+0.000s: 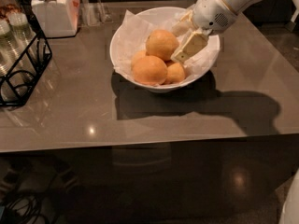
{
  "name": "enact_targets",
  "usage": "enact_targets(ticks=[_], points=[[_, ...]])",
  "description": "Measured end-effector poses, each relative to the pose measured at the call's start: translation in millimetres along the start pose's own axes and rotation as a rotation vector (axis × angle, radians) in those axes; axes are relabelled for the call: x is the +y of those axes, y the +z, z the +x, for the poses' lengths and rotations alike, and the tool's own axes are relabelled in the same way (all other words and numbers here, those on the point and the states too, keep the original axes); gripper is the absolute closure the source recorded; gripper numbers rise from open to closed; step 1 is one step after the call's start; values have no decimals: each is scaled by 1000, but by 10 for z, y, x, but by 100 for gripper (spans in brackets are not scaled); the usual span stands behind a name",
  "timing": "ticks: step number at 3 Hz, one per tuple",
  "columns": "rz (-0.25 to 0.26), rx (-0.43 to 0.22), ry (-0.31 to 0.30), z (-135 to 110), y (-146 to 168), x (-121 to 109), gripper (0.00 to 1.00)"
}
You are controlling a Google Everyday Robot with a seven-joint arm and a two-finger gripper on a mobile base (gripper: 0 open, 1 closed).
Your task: Pick orange from white bowl
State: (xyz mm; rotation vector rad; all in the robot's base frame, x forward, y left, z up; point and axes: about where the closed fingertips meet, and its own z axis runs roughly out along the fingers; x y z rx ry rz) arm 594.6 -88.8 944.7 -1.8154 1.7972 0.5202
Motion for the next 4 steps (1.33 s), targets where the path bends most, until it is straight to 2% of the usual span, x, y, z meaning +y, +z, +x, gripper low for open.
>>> enact_targets(ticks=[1,2,3,4], points=[[-10,-4,-6,-37,40,-68,49],[-18,-5,-8,-66,49,-109,18],[-36,-18,-18,-118,167,-243,0],[-42,-35,-36,-163,253,-358,0]])
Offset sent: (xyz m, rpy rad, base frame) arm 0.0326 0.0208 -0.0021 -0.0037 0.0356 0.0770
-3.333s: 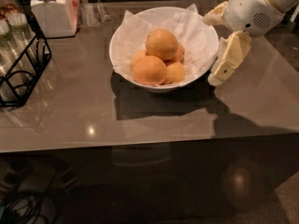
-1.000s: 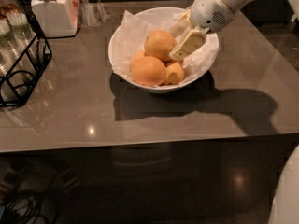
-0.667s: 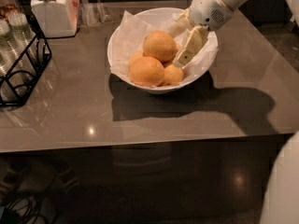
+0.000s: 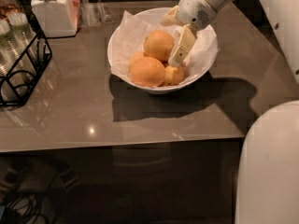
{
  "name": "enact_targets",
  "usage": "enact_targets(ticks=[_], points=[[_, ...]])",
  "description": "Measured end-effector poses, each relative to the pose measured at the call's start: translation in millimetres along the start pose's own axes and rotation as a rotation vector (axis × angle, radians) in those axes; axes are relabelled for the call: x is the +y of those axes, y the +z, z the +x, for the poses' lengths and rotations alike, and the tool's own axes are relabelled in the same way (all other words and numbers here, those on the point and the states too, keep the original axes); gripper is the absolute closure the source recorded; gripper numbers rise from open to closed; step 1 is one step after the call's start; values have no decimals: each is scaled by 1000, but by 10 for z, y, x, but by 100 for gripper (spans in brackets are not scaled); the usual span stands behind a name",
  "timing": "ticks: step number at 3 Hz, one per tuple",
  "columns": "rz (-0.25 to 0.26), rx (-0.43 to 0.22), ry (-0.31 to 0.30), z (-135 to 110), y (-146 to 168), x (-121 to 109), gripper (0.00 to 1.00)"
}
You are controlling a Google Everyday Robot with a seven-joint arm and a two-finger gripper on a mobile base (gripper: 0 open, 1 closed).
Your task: Pick orange from white bowl
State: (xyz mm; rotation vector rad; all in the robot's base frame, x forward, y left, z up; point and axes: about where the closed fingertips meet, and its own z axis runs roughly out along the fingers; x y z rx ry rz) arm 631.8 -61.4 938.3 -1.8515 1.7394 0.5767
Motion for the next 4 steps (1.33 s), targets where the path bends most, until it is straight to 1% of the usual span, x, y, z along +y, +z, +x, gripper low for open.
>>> enact_targets(ticks=[2,3,4], points=[[-12,-32,-30,-61,160,-178,0],[-55,-41,-35,-59,335,-212,19],[-70,-46,-32,-51,375,-219,41]])
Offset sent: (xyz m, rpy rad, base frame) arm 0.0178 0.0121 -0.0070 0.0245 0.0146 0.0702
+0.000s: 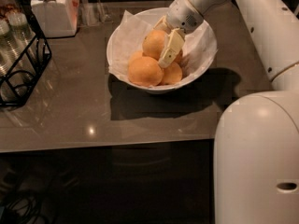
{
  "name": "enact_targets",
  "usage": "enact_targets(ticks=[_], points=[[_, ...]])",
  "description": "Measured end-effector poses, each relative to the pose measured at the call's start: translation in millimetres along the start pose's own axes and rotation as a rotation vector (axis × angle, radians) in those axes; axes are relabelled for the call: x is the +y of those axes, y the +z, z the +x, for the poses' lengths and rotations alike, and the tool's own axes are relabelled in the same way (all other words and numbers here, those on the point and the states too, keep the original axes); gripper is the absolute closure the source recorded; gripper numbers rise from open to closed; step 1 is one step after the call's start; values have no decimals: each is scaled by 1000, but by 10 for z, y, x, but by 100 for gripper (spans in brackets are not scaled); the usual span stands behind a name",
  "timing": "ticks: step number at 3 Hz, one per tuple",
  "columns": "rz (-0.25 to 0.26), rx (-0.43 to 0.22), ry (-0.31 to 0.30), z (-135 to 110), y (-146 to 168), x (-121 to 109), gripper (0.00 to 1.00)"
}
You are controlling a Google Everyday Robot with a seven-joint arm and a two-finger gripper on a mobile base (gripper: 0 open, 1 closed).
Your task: Pick orange from white bowl
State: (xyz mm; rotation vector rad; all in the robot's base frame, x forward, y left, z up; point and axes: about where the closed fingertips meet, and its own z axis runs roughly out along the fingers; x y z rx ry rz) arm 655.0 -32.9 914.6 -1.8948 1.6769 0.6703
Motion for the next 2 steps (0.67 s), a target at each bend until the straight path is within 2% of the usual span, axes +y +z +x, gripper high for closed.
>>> enact_targets(ticks=[1,2], points=[[0,0,1,-7,-10,12,66],[22,-4,-7,-3,-63,12,89]])
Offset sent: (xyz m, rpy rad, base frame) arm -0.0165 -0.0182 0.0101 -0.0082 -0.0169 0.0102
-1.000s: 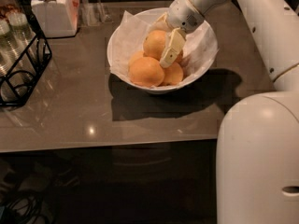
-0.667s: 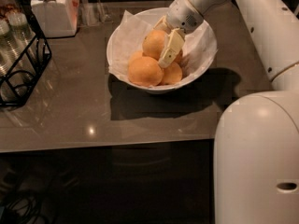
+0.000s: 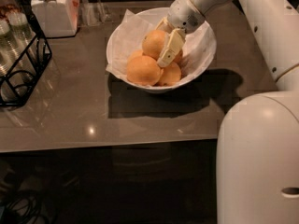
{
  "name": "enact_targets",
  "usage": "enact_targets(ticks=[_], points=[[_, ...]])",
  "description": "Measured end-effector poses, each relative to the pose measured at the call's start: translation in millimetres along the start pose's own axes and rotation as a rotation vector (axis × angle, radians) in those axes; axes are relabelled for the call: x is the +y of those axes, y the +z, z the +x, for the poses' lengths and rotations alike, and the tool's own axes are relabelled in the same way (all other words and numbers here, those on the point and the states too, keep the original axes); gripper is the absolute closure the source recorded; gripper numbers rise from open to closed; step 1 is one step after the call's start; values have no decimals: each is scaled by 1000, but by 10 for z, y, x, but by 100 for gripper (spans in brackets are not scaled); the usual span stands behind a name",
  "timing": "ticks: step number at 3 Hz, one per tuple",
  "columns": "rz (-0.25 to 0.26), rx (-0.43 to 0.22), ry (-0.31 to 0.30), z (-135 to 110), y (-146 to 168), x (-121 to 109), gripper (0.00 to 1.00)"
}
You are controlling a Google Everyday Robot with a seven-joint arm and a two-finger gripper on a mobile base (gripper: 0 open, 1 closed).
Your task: Pick orange from white bowl
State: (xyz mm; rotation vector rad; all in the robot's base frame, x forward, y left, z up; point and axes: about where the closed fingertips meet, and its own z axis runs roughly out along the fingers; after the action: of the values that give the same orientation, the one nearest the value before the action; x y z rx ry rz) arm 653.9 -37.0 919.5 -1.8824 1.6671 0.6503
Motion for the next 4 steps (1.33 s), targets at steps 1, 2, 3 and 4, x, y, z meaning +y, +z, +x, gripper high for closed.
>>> enact_targets(ticks=[1,2,3,4], points=[[63,6,-39,-139,-205,31,100],[145,10,-62,-233,-492,118,100],[184,-75,-5,-118,-633,249,100],[217,-182,65,-77,-857,618,100]])
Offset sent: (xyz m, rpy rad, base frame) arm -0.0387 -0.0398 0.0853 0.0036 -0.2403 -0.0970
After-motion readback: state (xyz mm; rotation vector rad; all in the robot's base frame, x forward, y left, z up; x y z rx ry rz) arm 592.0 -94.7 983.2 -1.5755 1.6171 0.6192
